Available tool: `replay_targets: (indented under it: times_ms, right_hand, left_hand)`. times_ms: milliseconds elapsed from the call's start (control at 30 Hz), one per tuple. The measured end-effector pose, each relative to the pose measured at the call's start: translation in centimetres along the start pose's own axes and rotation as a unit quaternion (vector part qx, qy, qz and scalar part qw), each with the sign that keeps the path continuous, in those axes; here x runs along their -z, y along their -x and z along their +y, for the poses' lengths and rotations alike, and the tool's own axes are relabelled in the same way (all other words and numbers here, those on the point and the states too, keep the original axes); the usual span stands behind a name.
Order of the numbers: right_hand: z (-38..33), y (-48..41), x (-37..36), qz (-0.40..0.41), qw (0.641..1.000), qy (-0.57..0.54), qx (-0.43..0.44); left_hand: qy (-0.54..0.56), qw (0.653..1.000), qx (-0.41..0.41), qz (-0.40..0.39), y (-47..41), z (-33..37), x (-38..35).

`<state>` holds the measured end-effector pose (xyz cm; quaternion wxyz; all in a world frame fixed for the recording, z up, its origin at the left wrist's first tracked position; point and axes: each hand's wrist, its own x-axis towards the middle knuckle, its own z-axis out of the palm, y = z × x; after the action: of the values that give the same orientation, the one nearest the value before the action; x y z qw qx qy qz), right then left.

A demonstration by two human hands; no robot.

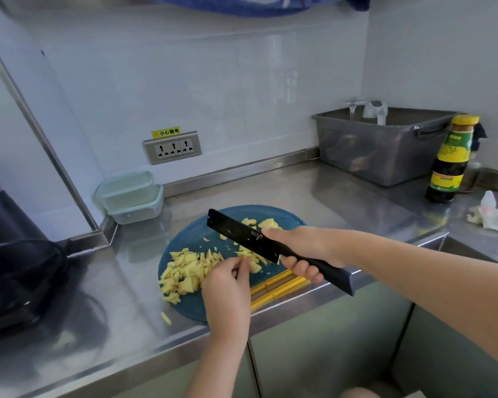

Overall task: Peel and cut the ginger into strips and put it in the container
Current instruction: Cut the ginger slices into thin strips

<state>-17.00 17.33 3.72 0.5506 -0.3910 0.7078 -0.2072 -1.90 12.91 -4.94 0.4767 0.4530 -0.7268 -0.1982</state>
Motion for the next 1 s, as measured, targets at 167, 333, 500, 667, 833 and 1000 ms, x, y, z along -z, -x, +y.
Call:
replay_targets:
  times_ms: [167,333,500,667,833,1000]
  right_hand:
    - [-0.4,0.2,-0.6,0.019,1.0,0.016,0.001]
    - [0.4,0.2,-0.8,0.029,0.999,0.027,-0.005]
    - [1.0,0.2,-0.8,0.042,0.999,0.024,-0.01]
    - [0.9,0.3,-0.7,0.035,0.999,0.035,0.004]
    - [0.3,0.4,-0.3,0.037,0.998,0.051,0.013]
    - [0.2,0.5,-0.2,0.031,0.998,0.052,0.012]
  left_hand:
    - [0.016,0.999,0.024,-0.016,-0.1,0.2,0.2]
    - [0.034,0.998,0.028,-0.037,-0.1,0.2,0.3]
    - [0.004,0.999,0.012,-0.051,-0.1,0.2,0.2]
    - [-0.016,0.999,0.007,-0.049,0.0,0.1,0.1]
    - [-0.029,0.998,0.008,-0.049,0.0,0.0,0.1]
    - [-0.038,0.998,0.008,-0.048,0.0,0.1,0.1]
